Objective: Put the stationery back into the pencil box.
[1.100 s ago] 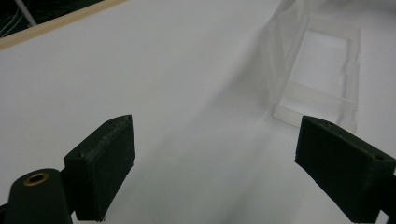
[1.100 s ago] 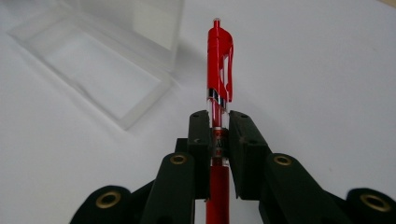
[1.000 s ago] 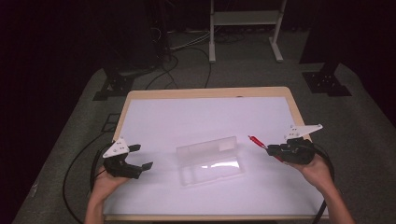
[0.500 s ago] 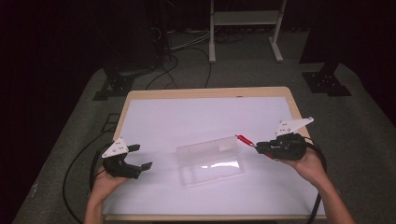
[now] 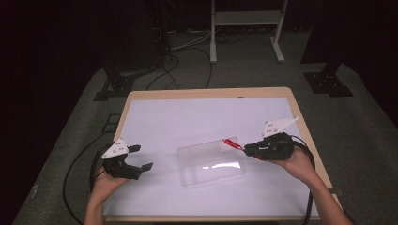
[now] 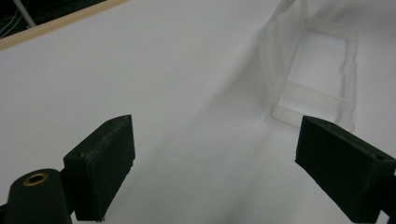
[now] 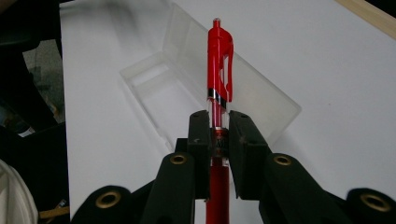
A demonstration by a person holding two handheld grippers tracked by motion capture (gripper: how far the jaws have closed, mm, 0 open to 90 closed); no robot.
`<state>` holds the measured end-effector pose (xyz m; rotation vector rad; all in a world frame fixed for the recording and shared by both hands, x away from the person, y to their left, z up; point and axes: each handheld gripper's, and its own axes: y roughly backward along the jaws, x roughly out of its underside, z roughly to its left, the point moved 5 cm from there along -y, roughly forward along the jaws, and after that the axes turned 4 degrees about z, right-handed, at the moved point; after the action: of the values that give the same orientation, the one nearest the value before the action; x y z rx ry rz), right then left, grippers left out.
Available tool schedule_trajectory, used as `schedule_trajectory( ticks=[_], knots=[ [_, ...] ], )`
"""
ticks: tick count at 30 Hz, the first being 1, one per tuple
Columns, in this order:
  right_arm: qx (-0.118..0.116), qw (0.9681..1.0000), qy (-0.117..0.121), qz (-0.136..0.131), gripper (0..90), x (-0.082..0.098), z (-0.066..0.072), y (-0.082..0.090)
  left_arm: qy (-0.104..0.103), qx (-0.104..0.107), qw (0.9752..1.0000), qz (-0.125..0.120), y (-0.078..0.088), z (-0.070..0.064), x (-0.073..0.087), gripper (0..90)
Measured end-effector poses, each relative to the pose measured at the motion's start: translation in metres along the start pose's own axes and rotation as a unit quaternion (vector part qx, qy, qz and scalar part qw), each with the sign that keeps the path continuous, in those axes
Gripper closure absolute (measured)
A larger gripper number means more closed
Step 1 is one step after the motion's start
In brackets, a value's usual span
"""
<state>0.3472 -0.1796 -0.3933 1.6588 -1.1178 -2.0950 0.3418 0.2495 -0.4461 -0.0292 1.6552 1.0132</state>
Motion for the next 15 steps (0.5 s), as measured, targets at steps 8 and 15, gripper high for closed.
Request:
schedule_trajectory(
  ticks=[8,15],
  knots=[
    [-0.017,0.9998,0.012,0.005,78.6,-0.007,0.006,-0.011,0.000,0.001,1.0000,0.001,-0.001,0.000,0.000,11.4],
    [-0.028,0.9992,0.023,0.013,78.6,-0.010,0.010,-0.020,0.000,-0.001,1.0000,0.004,-0.002,0.000,0.001,11.4]
  ],
)
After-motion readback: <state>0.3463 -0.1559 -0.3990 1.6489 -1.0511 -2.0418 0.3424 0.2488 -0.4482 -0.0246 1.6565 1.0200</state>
